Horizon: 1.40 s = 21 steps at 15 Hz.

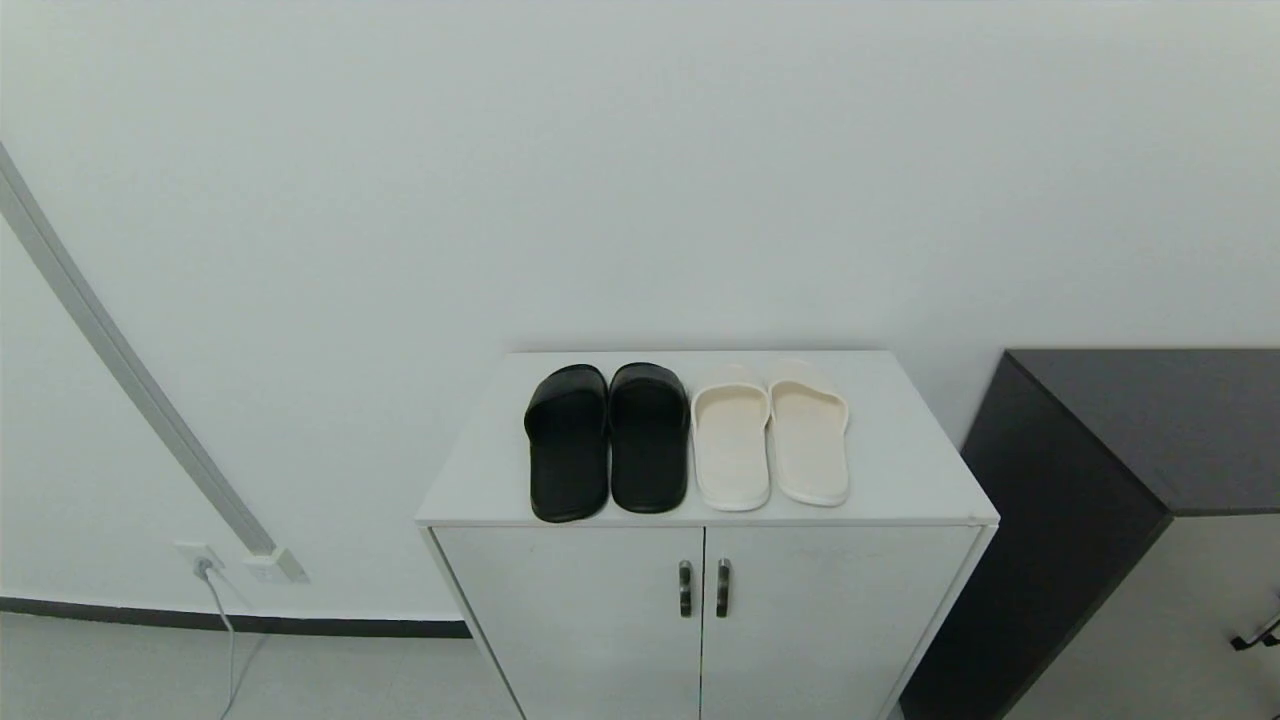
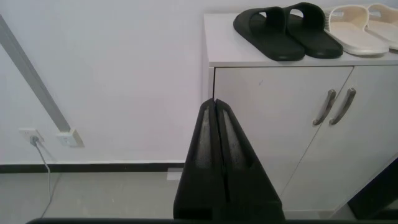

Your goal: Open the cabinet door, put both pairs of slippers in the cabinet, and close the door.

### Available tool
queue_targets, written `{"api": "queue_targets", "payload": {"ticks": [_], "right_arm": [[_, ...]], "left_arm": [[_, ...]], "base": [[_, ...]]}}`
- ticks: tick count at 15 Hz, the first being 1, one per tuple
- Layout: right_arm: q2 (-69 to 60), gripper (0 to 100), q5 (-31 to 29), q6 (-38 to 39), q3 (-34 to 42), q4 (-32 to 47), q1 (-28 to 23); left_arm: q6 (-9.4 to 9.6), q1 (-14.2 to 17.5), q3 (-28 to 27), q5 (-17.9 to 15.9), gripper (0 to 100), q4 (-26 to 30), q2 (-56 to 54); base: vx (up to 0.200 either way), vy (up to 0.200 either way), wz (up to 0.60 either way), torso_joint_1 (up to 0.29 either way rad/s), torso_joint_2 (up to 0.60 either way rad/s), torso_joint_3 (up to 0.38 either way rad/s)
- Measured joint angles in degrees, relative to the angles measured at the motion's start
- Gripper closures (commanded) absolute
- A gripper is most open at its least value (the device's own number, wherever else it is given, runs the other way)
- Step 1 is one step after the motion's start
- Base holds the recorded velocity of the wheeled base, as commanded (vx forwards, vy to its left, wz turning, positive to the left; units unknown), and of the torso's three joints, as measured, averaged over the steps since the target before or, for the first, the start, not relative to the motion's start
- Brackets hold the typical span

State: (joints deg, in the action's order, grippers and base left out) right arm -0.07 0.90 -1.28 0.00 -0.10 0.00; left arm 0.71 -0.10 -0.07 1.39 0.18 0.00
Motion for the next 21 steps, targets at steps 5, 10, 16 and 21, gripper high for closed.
{"api": "queue_targets", "payload": {"ticks": [5,10,16,21], "right_arm": [[0.07,0,0.05,-0.33,0.0,-0.01,0.0],[2.57,0,0.49,5.18,-10.39,3.77,1.15],[20.44,0,4.46,6.74,-14.52,-1.16,4.11],[43.23,0,3.74,7.13,-14.38,-20.75,9.34]], "left_arm": [[0.07,0.0,0.0,0.0,100,0.0,0.0],[0.11,0.0,0.05,0.0,100,0.0,0.0],[0.09,0.0,0.05,0.0,100,0.0,0.0],[0.09,0.0,0.02,-0.02,100,0.0,0.0]], "base": [[0.0,0.0,0.0,0.0,0.0,0.0],[0.0,0.0,0.0,0.0,0.0,0.0],[0.0,0.0,0.0,0.0,0.0,0.0],[0.0,0.0,0.0,0.0,0.0,0.0]]}}
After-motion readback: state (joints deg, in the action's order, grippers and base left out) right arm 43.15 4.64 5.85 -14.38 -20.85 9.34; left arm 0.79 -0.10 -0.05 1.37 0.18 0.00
